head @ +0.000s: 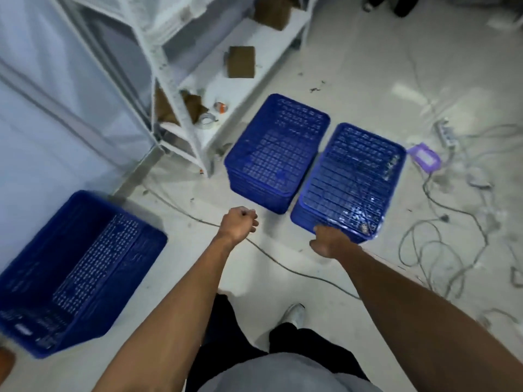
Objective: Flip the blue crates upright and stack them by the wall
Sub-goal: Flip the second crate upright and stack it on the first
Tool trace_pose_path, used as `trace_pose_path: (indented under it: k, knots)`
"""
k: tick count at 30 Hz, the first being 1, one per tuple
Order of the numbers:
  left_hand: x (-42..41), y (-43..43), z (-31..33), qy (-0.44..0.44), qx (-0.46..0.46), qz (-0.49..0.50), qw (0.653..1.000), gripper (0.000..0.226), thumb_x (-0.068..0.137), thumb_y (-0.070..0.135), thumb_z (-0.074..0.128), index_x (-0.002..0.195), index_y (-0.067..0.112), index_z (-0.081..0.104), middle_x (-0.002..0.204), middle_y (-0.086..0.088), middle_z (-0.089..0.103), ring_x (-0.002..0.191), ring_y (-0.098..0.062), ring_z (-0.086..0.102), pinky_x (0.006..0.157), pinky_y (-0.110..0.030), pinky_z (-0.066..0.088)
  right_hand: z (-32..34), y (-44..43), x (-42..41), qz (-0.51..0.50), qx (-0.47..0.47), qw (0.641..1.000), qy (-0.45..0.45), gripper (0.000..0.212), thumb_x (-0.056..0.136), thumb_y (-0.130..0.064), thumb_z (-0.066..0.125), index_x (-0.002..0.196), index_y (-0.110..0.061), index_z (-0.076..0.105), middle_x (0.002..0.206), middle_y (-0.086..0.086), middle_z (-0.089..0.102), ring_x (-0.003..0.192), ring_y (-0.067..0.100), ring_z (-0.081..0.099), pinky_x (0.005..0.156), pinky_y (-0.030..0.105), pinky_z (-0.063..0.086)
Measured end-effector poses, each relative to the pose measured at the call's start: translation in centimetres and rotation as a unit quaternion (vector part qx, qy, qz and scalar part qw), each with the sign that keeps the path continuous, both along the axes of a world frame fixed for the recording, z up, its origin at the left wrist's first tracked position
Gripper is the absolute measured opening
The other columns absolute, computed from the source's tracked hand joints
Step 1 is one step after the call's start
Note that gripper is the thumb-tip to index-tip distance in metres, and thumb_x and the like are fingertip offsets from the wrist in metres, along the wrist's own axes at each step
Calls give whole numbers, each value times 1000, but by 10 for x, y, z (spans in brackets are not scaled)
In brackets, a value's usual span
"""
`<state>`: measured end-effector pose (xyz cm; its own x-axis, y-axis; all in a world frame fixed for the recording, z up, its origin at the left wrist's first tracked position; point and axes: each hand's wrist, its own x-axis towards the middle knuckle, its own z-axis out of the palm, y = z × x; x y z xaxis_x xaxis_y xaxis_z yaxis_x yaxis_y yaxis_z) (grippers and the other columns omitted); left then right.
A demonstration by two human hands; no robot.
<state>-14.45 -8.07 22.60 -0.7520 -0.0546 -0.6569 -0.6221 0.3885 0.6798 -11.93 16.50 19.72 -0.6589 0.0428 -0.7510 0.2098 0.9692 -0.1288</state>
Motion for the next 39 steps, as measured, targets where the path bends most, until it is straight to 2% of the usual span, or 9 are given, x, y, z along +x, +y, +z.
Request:
trace_pose_path:
  k: [6,15,19,21,23,27,31,35,39]
  knots:
    - [-19,114,4,8,-28,-124,992,26,98,19,52,104,2,70,98,-12,75,78,-19,69,63,-22,48,-1,121,31,-122,4,992,23,42,92,-36,46,125,-11,56,131,15,59,117,33,57,96,37,47]
    - [-119,200,-43,-10,-46,-222,974,21,100,18,53,91,7,69,99,-13,75,87,-25,72,82,-35,55,-21,210,9,-220,2,975,35,37,95,-30,43,117,-5,59,124,18,61,110,35,59,87,35,45]
    - [-181,229,-69,-59,-48,-172,982,20,100,13,54,93,-1,67,89,-16,69,73,-24,66,62,-27,59,-44,236,-20,-269,11,963,25,38,98,-30,41,117,-1,59,126,20,61,113,35,59,87,34,44]
    - [-210,241,-91,-72,-66,-184,978,21,98,11,54,81,3,63,83,-17,67,70,-27,63,68,-36,60,-64,248,-36,-303,-3,953,14,36,98,-30,42,113,-4,62,124,16,64,111,32,59,80,31,40]
    - [-233,251,-107,-62,-124,-234,962,29,96,13,54,69,6,58,71,-14,62,63,-27,57,67,-45,55,-84,260,-47,-324,-24,946,8,35,99,-31,41,110,-6,63,121,14,65,106,30,60,77,29,37]
    - [-274,279,-128,-2,-263,-345,901,42,96,14,49,56,11,37,53,-9,37,48,-21,30,51,-31,31,-120,294,-79,-345,-53,937,18,40,101,-34,38,107,-5,65,116,17,66,92,29,57,74,30,39]
    - [-310,321,-170,33,-306,-402,862,45,99,14,44,56,14,34,52,-7,33,46,-20,27,48,-31,30,-177,341,-110,-348,-50,936,25,36,100,-31,40,108,-6,65,114,15,66,92,30,60,72,30,42]
    - [-317,357,-241,34,-344,-421,838,33,103,17,41,79,5,59,66,-17,52,55,-29,49,53,-36,36,-252,375,-127,-312,-29,950,5,30,98,-29,47,112,-7,62,118,13,66,104,31,63,75,29,42]
    - [-309,382,-311,7,-365,-440,821,23,103,15,41,112,4,59,90,-17,62,73,-31,59,64,-42,49,-317,397,-137,-296,-35,955,-1,41,97,-35,49,124,-4,50,123,16,63,106,34,63,82,38,49]
